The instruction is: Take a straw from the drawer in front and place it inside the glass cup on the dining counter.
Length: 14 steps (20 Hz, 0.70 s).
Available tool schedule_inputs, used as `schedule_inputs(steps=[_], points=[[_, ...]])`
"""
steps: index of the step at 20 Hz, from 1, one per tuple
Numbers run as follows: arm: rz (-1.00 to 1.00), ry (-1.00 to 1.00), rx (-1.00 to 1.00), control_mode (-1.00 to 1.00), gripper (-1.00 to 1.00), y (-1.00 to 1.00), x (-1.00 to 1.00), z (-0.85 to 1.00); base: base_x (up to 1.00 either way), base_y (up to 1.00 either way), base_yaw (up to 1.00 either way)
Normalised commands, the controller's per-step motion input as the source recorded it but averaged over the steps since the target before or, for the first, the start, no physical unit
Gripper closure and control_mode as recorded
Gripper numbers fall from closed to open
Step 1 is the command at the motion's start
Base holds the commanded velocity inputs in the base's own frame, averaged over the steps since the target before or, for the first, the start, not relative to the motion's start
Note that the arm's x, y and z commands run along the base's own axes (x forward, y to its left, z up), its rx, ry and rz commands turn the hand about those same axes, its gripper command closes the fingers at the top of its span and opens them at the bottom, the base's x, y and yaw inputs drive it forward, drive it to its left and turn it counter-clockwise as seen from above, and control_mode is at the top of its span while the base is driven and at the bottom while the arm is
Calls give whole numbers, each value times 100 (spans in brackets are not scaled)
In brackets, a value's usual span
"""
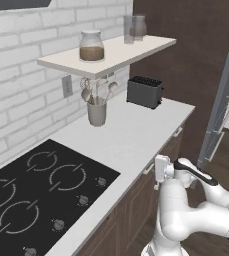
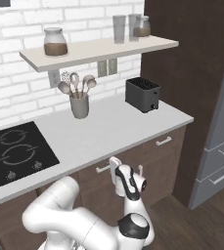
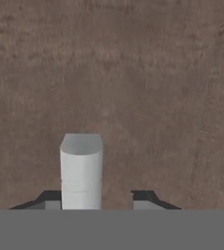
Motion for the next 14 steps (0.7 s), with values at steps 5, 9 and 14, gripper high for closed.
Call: schedule_inputs(steps=[5,9,14], points=[[0,0,0,-100,100,0,0,0,0,0,0],[0,0,0,-100,100,0,0,0,0,0,0],[0,0,0,-100,100,0,0,0,0,0,0]])
